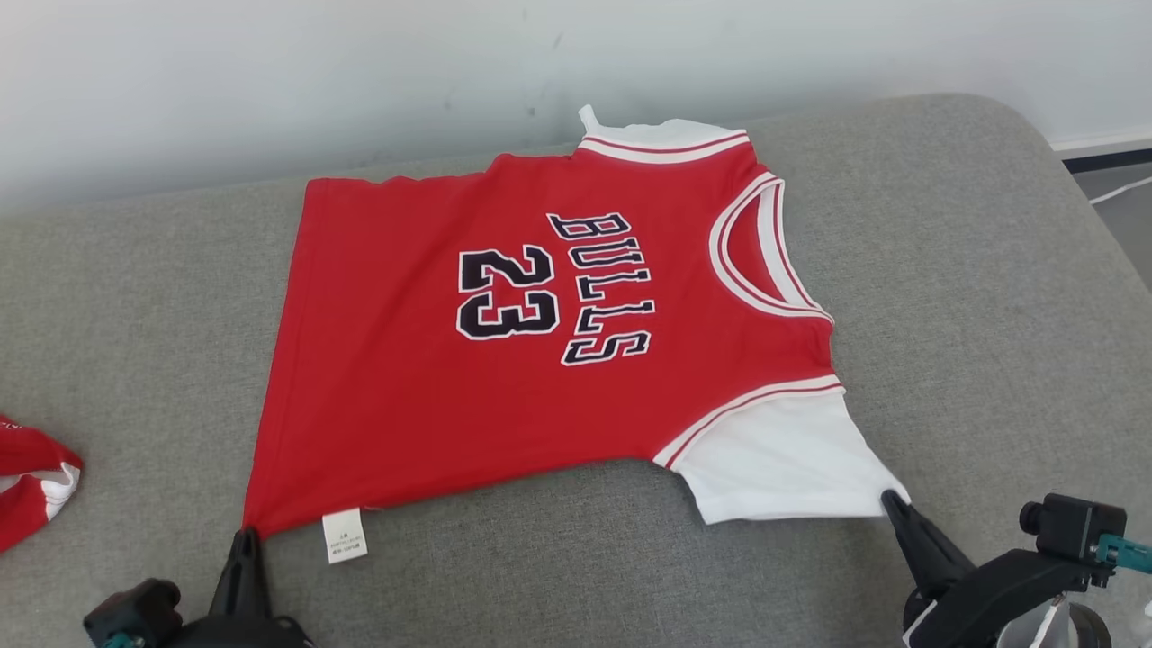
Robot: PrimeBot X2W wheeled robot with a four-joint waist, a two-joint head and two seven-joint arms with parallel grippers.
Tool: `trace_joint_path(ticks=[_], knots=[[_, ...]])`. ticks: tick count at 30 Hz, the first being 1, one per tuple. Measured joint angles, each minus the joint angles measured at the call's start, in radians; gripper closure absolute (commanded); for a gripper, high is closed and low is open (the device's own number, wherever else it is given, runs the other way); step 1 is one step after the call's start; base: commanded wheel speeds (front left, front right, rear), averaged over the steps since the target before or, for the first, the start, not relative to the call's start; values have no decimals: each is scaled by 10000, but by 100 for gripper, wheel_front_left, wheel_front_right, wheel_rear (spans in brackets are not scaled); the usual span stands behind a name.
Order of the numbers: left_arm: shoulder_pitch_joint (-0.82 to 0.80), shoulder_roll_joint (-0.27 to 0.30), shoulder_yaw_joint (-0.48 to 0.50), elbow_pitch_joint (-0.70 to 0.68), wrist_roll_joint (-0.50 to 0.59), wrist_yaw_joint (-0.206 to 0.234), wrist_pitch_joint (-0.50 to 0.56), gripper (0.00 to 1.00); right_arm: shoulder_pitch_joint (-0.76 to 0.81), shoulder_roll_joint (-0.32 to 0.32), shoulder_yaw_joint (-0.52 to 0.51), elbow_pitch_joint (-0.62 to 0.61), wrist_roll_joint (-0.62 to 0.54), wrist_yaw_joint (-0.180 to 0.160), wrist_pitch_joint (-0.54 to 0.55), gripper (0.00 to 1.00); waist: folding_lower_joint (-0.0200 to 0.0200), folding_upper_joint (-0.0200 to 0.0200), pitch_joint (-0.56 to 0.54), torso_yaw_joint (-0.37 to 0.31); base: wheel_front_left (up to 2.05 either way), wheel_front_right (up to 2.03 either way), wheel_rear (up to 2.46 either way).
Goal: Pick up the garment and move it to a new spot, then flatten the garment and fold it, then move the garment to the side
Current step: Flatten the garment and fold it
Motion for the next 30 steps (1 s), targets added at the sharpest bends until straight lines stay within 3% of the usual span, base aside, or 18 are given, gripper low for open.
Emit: trace_joint_path(ticks=[9,30], knots=[[1041,-12,192,-727,17,86,15,100,1140,-368,146,-832,27,-186,1011,100,0,0,-28,96,0,0,0],[2548,130,320,-2380,35,173,1430,100,2943,-1045,-190,-2441,909,-723,2880,100,2,1,-112,610,0,0,0]])
